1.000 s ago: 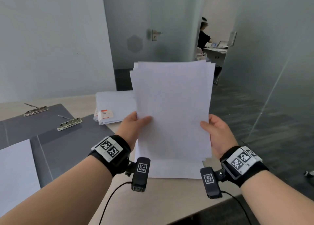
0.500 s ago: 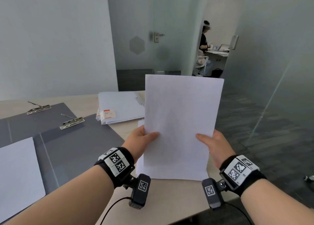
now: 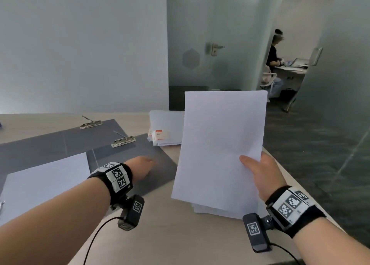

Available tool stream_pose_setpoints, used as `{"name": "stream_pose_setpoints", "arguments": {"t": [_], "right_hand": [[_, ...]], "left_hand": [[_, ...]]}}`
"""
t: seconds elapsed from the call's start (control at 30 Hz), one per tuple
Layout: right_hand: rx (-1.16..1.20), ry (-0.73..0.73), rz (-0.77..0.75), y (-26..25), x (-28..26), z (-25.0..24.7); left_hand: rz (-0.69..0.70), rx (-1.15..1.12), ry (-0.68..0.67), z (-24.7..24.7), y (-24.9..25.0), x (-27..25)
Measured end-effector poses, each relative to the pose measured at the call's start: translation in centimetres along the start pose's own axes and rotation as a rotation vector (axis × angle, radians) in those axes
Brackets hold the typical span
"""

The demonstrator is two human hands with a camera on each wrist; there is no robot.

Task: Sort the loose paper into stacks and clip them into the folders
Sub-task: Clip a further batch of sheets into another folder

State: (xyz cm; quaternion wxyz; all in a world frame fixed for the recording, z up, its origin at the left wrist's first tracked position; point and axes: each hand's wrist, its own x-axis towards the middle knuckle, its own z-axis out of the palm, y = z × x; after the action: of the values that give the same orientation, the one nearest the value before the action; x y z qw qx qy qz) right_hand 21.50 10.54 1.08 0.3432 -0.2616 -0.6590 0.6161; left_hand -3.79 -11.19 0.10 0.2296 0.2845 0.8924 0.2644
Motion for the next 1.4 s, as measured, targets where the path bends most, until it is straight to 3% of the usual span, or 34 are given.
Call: {"name": "stream_pose_setpoints", "arguments": {"t": [0.13, 0.27, 0.33, 0.47, 0.6, 0.67, 0.83, 0.93, 1.03, 1.2, 1.4], "right_hand": [[0.084, -0.046, 0.073, 0.1, 0.1, 4.0], [0.104, -0.111, 0.112, 0.3, 0.0, 7.9], [0.099, -0.146, 0.132, 0.5, -0.1, 9.7], [0.070, -0.241, 0.174, 0.8, -1.0, 13.5], [0.036, -0.355, 0.216, 1.6, -2.6, 16.9], [0.012, -0.424, 0.239, 2.0, -3.2, 18.4], [-0.043, -0.625, 0.286, 2.1, -3.6, 21.5], [-0.057, -0.599, 0.358, 1.7, -2.6, 23.2], [-0.178, -0.558, 0.378, 2.5, -0.9, 25.4], [-0.451, -0.681, 0.316, 3.5, 0.4, 29.4], [-0.466, -0.655, 0.322, 4.1, 1.7, 31.7]], "left_hand": [[-0.045, 0.311, -0.079, -1.4, -4.1, -1.4], [-0.020, 0.338, -0.151, -2.4, -6.1, -4.0], [-0.050, 0.245, -0.195, -3.2, -6.6, -5.7], [-0.174, -0.180, -0.314, -5.3, -8.3, -8.6], [-0.162, -0.736, -0.139, -6.4, -11.0, -9.2], [-0.139, -0.887, -0.030, -6.7, -11.8, -9.0], [-0.209, -0.925, 0.180, -7.6, -14.7, -9.0], [-0.314, -0.942, 0.256, -8.6, -17.2, -9.1], [-0.395, -0.948, 0.276, -9.5, -19.0, -9.5], [-0.449, -0.940, 0.294, -9.8, -20.9, -10.2], [-0.478, -0.936, 0.321, -10.2, -22.3, -11.1]]}}
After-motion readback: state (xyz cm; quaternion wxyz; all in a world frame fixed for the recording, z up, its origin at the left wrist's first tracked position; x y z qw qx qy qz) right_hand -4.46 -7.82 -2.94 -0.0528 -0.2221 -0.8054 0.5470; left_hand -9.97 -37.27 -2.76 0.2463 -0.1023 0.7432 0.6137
